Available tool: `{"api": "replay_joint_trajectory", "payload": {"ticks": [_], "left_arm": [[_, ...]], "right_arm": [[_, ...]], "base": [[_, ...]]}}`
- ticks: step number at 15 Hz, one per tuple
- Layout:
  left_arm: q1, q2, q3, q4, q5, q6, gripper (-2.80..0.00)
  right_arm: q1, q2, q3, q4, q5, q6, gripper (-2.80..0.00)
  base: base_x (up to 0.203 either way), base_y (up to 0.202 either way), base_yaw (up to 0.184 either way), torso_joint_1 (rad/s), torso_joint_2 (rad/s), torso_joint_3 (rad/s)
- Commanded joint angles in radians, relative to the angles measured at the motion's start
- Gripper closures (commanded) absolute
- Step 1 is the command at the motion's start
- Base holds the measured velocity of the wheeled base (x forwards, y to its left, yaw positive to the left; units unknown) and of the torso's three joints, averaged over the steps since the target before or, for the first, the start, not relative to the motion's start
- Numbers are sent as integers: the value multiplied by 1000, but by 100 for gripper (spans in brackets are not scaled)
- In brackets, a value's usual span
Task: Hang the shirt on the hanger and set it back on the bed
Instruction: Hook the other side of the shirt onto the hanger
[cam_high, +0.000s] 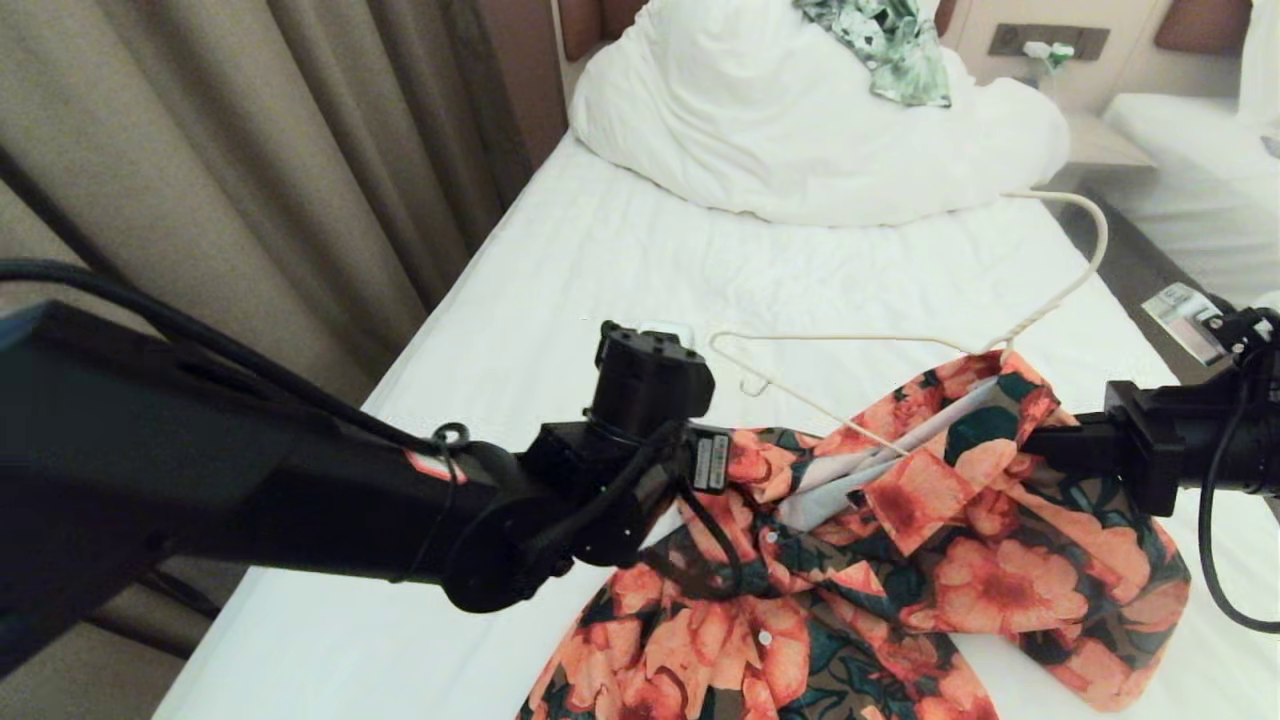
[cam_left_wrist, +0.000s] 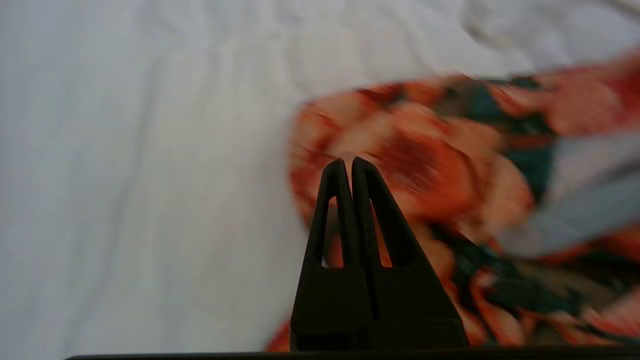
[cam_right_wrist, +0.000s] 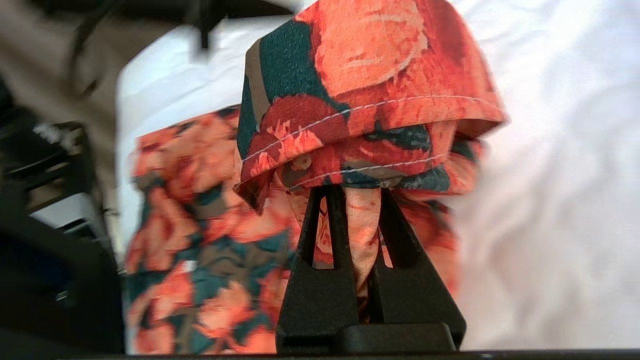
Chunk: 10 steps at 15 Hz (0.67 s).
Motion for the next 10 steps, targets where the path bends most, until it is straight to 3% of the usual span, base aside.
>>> {"api": "replay_joint_trajectory", "payload": {"ticks": [1, 5, 6, 10], "left_arm": [[-59, 49, -7, -5, 8, -2, 0], [-132, 126, -54, -6, 25, 1, 0], [-137, 142, -74, -6, 32, 5, -280], [-151, 157, -86, -19, 69, 93, -280]], "right_arm": [[-31, 39, -1, -17, 8, 2, 0], [-77, 65, -35, -18, 10, 23, 0], [-83, 69, -43, -18, 10, 31, 0], [-93, 85, -53, -18, 10, 41, 0]], "base": [[0, 0, 0, 0, 0, 0], [0, 0, 0, 0, 0, 0], [0, 0, 0, 0, 0, 0], [0, 0, 0, 0, 0, 0]]}}
